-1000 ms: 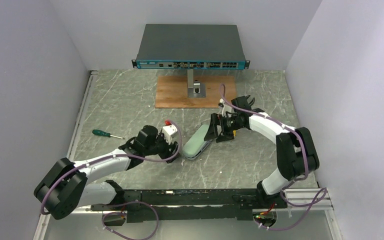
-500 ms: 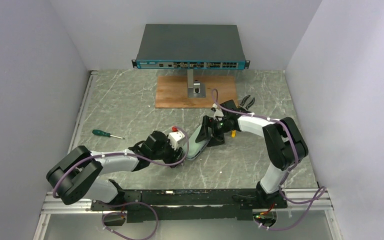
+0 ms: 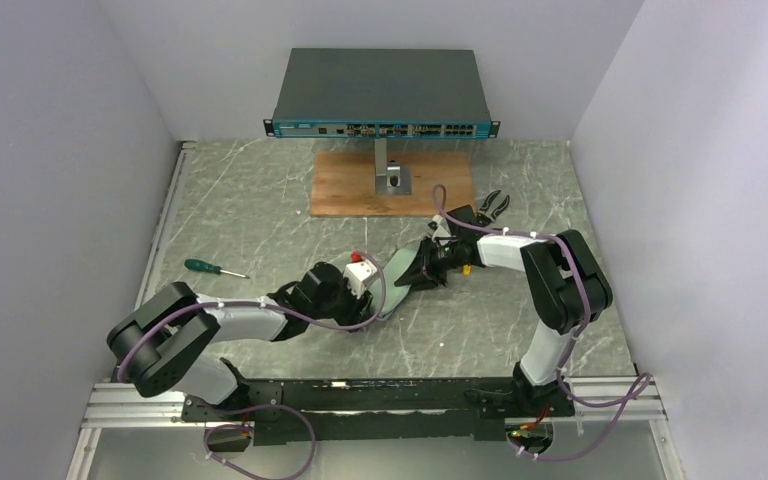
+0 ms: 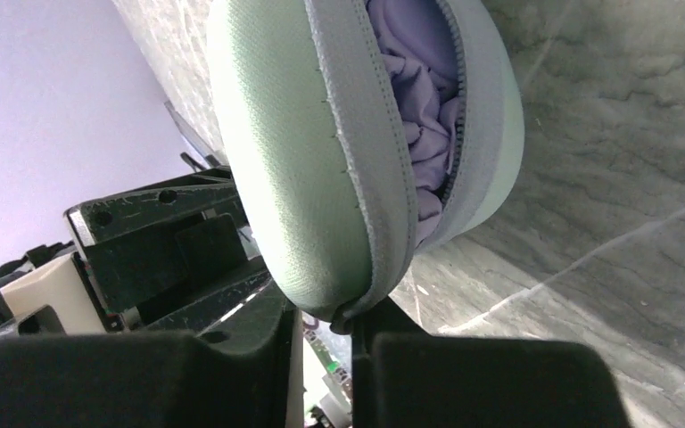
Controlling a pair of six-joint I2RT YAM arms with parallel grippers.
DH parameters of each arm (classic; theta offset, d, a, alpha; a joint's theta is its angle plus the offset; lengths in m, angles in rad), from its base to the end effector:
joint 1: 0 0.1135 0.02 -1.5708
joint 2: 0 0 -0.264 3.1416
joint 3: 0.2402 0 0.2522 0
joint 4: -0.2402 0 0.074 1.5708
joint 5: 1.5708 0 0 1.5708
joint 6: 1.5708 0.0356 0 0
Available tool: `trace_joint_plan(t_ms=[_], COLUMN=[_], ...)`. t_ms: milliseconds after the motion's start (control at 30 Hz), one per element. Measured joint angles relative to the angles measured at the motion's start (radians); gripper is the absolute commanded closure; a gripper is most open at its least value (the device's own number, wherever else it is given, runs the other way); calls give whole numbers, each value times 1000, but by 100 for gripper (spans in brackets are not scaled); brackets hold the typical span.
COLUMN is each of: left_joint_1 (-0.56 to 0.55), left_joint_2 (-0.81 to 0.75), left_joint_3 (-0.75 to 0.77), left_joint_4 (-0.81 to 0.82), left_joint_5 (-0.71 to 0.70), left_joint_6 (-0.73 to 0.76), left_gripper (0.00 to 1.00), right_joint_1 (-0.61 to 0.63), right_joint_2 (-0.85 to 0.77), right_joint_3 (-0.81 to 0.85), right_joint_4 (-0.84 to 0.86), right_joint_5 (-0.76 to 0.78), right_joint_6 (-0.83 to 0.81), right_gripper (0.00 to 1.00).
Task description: Open the umbrella
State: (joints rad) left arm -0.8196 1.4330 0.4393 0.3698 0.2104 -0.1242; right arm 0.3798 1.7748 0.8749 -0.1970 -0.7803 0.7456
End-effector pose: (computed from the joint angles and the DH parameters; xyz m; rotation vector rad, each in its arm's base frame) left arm 0.1693 -0.1922 0.1389 0.8929 2.1016 -0.7455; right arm 0.2861 0.1412 0.1291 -0.2359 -2.8040 -1.3347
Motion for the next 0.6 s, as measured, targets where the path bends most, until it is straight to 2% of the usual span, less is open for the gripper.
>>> trace_joint_plan(t_ms=[300,467,600], left_joint_1=[14,42,78], left_joint_2=[43,47,54], left_joint_3=[35,35,44], left_joint_4=[-2,-7,-22], left_joint_5=[-7,0,34], left_joint_6=[-37,-50,-54], left_gripper=[79,100,100], right_joint_1=[-39,-47,-54], right_joint_2=[-18,-29,-31], right_joint_3=[-85,-89,-93], right_joint_4=[153,154,158], right_joint_5=[-29,-8,-4], right_joint_6=[100,105,111], right_gripper=[100,100,100])
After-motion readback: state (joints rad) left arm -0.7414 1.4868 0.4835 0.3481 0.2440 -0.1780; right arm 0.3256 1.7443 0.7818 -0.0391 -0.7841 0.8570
